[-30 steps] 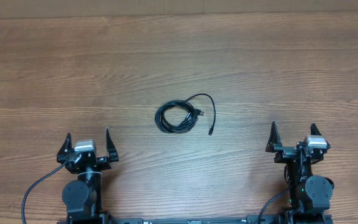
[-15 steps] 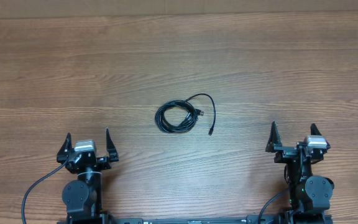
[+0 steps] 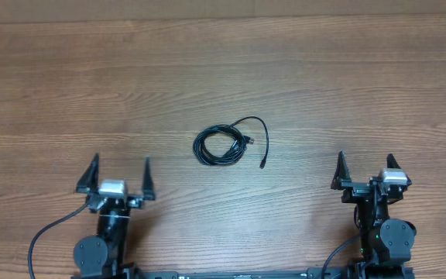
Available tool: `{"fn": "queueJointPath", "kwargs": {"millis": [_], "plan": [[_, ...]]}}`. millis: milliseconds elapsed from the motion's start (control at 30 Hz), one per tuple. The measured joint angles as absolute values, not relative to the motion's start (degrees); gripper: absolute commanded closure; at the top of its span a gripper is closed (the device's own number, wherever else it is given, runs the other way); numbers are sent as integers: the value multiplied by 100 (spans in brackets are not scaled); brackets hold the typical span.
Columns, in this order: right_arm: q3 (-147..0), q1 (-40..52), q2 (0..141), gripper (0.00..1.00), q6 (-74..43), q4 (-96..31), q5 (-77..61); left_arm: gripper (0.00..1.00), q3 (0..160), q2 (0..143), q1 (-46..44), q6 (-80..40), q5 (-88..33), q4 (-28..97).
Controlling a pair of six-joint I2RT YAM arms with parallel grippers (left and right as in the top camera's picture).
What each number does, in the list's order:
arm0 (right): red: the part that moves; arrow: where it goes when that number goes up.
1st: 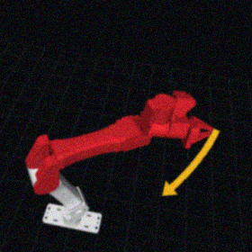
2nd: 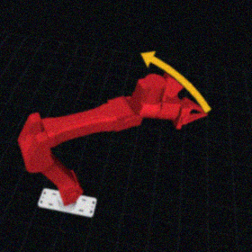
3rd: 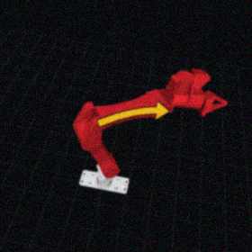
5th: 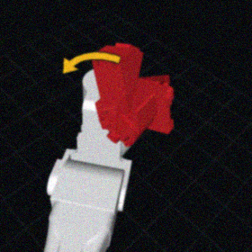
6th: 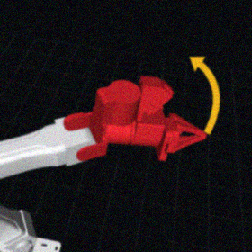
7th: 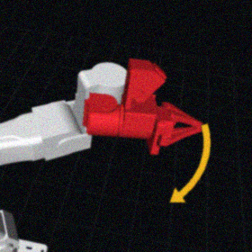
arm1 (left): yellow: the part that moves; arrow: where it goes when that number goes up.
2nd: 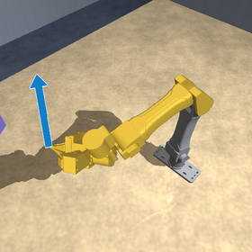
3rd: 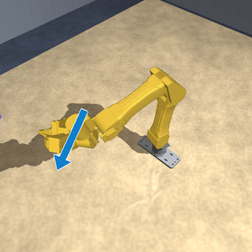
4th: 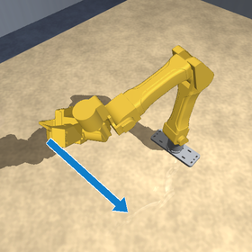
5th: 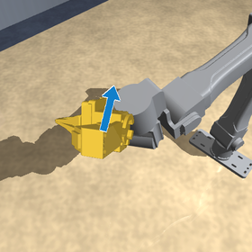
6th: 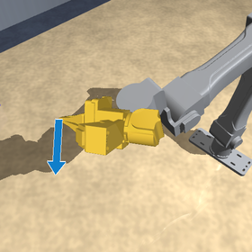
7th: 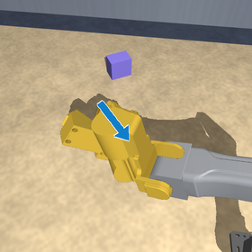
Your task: Untangle cables
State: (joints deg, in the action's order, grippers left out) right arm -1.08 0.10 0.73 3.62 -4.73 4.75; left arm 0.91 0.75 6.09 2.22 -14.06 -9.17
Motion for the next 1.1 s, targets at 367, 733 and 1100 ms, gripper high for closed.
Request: {"fn": "queueJointPath", "kwargs": {"millis": [367, 733, 1100], "plan": [[-108, 10, 73, 0, -207, 541, -32, 0, 1811, 75, 611, -611, -2735, -961], [-1555, 10, 115, 0, -163, -521, -705, 0, 3889, 69, 611, -770, -3330, 1933], [-4064, 10, 1105, 0, 95, -2698, -746, 0, 5306, 69, 611, -932, -2700, 4512]]}}
